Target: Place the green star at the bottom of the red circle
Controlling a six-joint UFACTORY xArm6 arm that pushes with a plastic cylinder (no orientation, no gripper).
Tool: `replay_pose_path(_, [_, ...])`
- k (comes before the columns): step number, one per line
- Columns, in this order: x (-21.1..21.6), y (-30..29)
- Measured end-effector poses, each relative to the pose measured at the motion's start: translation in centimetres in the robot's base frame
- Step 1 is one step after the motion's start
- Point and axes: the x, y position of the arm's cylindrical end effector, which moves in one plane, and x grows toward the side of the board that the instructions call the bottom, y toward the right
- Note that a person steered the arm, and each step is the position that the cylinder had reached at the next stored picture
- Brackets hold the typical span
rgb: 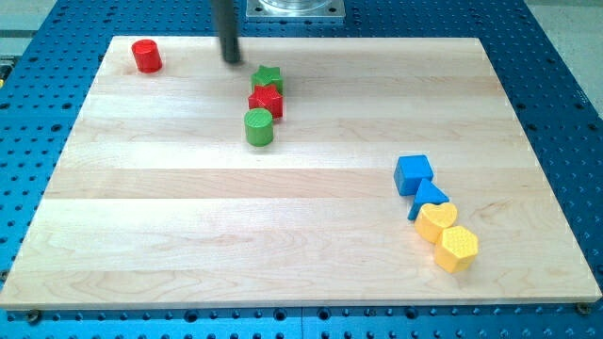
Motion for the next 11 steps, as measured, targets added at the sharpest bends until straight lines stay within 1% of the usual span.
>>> replay_pose_path(1, [2.2, 6.4])
replay_pose_path(2, [7.1, 6.6])
replay_pose_path(4, [6.8, -2.3])
replay_pose_path(5, [8.7, 2.2])
replay_pose_path(6, [9.3, -1.5])
replay_pose_path(7, [9.0, -9.7])
replay_pose_path(8, [10.4, -9.3])
replay_pose_path(10, [11.5, -12.3])
replay_pose_path(11, [13.8, -14.6])
